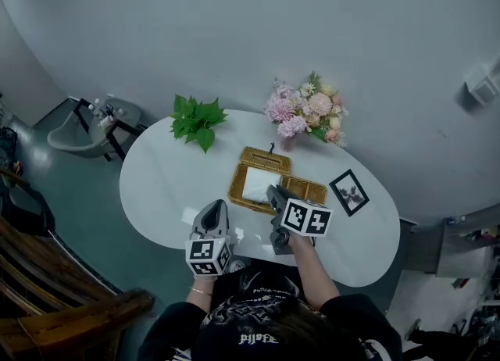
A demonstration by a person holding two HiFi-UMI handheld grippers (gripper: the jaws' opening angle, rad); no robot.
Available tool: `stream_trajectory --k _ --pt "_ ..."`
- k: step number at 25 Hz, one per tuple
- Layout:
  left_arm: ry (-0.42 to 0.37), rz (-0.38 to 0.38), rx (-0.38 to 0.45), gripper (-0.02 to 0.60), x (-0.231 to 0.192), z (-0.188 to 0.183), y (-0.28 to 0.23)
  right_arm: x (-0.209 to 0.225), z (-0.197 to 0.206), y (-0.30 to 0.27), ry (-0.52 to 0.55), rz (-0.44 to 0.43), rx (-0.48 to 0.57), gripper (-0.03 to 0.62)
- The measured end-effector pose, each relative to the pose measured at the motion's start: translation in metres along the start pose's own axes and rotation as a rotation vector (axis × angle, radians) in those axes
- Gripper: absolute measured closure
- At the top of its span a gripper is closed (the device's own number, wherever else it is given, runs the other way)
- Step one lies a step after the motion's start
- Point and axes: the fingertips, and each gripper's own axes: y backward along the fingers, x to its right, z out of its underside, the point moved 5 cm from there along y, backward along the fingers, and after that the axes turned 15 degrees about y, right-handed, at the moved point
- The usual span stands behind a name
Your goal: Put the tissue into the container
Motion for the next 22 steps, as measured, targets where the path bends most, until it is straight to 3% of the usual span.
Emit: stream_trajectory --k 22 --pt "0.001 -0.049 -0.006 0.555 -0.016 -0.004 -0.006 0.012 0.011 -0.041 -0.075 0.062 -0.142 0.507"
